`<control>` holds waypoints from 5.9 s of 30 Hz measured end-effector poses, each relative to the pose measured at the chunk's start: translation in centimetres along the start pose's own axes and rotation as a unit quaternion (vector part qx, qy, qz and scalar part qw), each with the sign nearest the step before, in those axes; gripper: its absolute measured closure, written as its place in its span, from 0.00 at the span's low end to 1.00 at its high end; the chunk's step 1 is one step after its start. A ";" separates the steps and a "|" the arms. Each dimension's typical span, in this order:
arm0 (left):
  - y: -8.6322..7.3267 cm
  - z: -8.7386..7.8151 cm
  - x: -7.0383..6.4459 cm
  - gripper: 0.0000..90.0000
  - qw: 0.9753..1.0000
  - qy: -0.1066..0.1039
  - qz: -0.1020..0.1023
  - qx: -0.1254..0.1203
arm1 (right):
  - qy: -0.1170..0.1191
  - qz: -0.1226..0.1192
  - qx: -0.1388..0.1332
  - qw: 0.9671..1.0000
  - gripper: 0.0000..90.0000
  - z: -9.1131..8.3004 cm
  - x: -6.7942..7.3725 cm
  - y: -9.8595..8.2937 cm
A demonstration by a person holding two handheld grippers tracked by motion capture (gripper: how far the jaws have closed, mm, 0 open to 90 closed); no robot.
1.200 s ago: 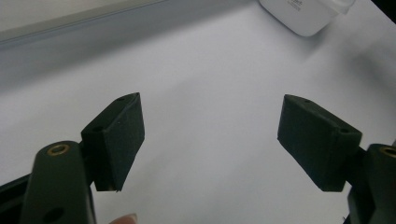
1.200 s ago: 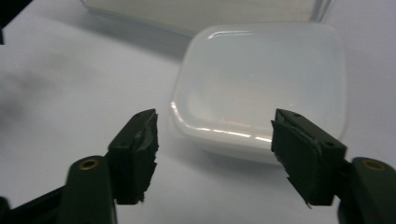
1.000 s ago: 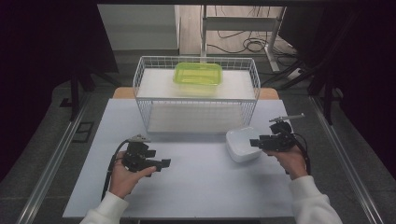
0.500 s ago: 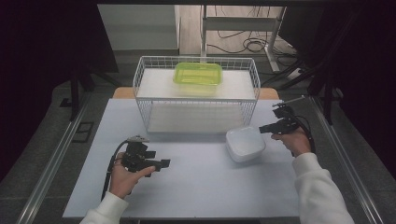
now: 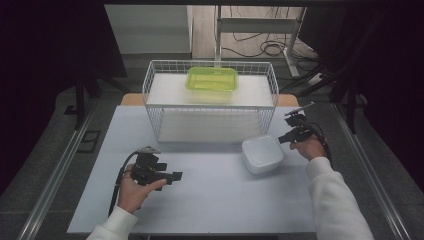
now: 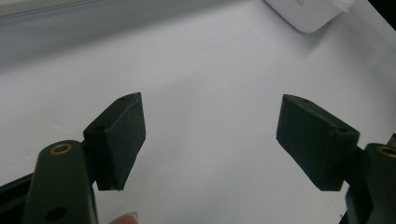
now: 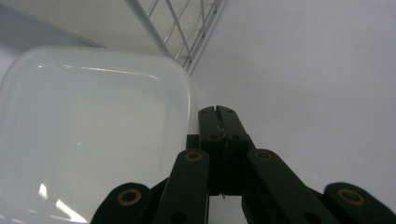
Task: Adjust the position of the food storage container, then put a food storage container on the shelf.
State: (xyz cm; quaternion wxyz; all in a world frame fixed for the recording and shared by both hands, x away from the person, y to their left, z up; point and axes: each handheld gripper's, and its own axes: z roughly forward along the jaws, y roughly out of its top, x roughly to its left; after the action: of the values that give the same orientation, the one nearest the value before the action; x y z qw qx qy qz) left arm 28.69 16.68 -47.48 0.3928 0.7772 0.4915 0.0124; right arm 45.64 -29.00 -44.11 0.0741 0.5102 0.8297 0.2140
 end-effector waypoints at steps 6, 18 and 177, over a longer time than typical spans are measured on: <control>0.0 -0.1 0.1 0.26 1.000 0.001 -0.004 -0.003 | -0.013 -0.030 0.014 0.999 0.99 0.6 1.2 0.1; 0.1 0.1 0.3 0.26 1.000 -0.010 -0.008 -0.001 | 0.001 -0.064 0.018 0.998 0.99 1.0 4.8 -0.3; -1.4 4.2 2.2 0.74 0.958 -0.214 -0.189 0.013 | 0.313 0.074 -0.082 0.943 0.59 3.8 14.1 -8.5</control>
State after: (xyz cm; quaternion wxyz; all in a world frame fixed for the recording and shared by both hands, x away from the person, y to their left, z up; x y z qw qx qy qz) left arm 30.46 16.12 -52.10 0.4734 0.6598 0.5340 -0.2352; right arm 33.40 -18.82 -49.81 -0.1634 0.4698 0.7504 0.4353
